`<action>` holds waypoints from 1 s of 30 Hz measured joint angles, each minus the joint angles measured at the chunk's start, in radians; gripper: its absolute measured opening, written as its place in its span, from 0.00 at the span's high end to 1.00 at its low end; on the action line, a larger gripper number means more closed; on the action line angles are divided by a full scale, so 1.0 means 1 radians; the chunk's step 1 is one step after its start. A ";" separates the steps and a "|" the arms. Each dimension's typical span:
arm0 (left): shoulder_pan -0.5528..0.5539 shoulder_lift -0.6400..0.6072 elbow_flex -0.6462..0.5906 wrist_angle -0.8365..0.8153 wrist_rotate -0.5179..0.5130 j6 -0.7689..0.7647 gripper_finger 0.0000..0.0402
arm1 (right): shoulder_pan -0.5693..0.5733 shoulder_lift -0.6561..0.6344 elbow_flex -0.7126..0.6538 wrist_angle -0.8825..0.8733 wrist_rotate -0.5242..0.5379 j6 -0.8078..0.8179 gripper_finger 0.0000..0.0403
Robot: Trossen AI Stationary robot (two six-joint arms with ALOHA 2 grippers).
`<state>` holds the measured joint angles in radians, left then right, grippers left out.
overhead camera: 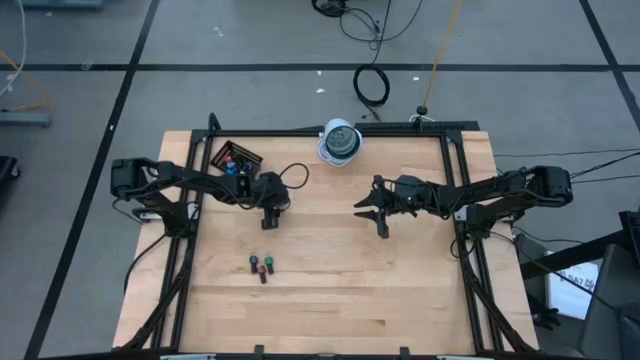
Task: Pick & Place Nail Polish
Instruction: Put the white nail polish bottle into the black basket
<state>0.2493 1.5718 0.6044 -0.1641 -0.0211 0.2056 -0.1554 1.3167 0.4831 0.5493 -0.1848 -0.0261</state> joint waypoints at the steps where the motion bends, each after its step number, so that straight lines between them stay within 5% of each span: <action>1: 0.000 -0.001 0.000 -0.005 -0.002 -0.005 0.47 | 0.000 0.000 0.000 0.000 0.000 0.000 0.75; 30: 0.014 -0.005 -0.002 -0.061 0.059 -0.221 0.47 | 0.000 0.000 0.000 0.000 0.000 0.000 0.75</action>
<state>0.2631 1.5669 0.6025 -0.2252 0.0381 -0.0154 -0.1555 1.3167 0.4831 0.5491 -0.1848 -0.0261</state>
